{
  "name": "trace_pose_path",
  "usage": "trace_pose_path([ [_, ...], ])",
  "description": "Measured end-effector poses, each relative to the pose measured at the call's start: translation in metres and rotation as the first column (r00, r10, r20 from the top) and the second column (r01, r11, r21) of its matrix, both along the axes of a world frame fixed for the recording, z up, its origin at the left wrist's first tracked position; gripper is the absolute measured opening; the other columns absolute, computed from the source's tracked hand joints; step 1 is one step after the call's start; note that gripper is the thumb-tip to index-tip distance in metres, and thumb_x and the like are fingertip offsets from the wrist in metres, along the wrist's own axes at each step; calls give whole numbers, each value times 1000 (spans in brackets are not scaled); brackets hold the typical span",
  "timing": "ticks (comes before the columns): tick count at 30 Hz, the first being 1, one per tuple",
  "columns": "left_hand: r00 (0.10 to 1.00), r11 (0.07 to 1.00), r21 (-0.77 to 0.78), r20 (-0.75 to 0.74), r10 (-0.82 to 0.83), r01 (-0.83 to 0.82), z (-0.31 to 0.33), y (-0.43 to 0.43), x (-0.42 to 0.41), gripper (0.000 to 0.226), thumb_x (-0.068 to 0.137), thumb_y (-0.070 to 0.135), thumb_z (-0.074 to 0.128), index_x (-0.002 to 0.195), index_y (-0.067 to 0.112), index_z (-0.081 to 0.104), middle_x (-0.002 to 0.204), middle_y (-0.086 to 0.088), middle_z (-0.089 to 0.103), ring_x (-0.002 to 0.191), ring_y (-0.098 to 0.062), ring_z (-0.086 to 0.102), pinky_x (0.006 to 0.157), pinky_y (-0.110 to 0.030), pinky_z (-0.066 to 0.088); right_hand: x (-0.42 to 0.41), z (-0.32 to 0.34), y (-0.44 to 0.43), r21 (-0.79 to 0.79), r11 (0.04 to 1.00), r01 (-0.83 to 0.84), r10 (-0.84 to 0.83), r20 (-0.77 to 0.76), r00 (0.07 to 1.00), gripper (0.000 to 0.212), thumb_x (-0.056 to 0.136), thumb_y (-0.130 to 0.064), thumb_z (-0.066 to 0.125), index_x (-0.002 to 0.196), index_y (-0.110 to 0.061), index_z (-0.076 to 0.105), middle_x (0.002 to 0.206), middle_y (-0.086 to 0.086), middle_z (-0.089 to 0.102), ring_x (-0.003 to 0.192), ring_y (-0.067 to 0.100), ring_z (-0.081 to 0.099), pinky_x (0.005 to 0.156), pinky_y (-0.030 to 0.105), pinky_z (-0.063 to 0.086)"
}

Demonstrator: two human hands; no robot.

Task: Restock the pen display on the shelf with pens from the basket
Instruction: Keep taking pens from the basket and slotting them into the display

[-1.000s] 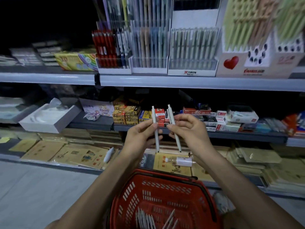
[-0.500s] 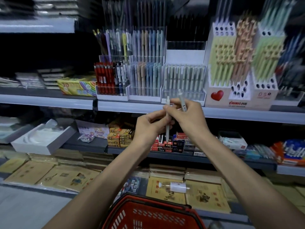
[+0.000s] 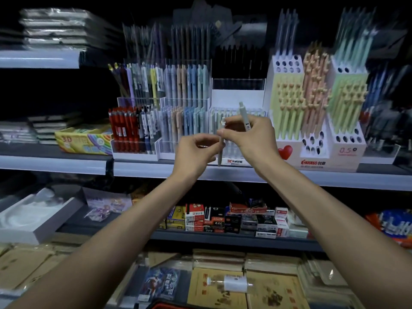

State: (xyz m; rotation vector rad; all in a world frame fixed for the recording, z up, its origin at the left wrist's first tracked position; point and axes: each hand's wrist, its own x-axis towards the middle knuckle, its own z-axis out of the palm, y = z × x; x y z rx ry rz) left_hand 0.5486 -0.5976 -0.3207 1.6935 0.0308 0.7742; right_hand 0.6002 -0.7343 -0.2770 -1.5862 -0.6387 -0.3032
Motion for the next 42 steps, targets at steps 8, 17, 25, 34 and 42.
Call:
trace_pose_path([
  [8, 978, 965, 167, 71, 195, -204, 34, 24, 58, 11, 85, 26, 85, 77, 26, 80, 73, 8, 78, 74, -8, 76, 82, -40, 64, 53, 25, 27, 29, 992, 122, -124, 50, 991, 22, 71, -13, 92, 90, -15, 81, 79, -6, 78, 76, 7, 76, 81, 34, 64],
  [17, 954, 930, 216, 27, 299, -297, 24, 26, 91, 9, 88, 27, 79, 84, 21, 85, 69, 7, 77, 68, -10, 75, 75, -42, 64, 84, 19, 40, -41, 984, 175, -171, 72, 983, 19, 71, -19, 92, 85, -19, 81, 76, -7, 77, 74, 9, 75, 79, 37, 64],
  [25, 873, 848, 307, -96, 479, -431, 14, 19, 90, 15, 90, 41, 76, 85, 29, 83, 80, 7, 78, 78, -18, 73, 65, -33, 56, 91, 2, 51, -58, 980, 193, -193, -5, 981, 20, 71, -17, 93, 84, -16, 79, 76, -4, 77, 71, 12, 76, 78, 38, 64],
  [34, 793, 808, 226, -178, 583, -544, 4, 3, 101, 14, 92, 41, 74, 88, 31, 83, 81, 4, 76, 81, -24, 70, 65, -29, 44, 100, -1, 59, -91, 962, 258, -263, -48, 964, 17, 72, -19, 94, 78, -15, 78, 73, -5, 75, 68, 10, 74, 72, 31, 63],
  [42, 787, 804, 223, -183, 590, -551, -1, 3, 109, 18, 93, 44, 72, 88, 30, 82, 84, 1, 77, 86, -26, 70, 66, -31, 47, 112, 4, 63, -141, 955, 260, -274, -98, 957, 22, 67, -20, 96, 71, -15, 75, 70, 0, 76, 67, 17, 76, 73, 40, 64],
])
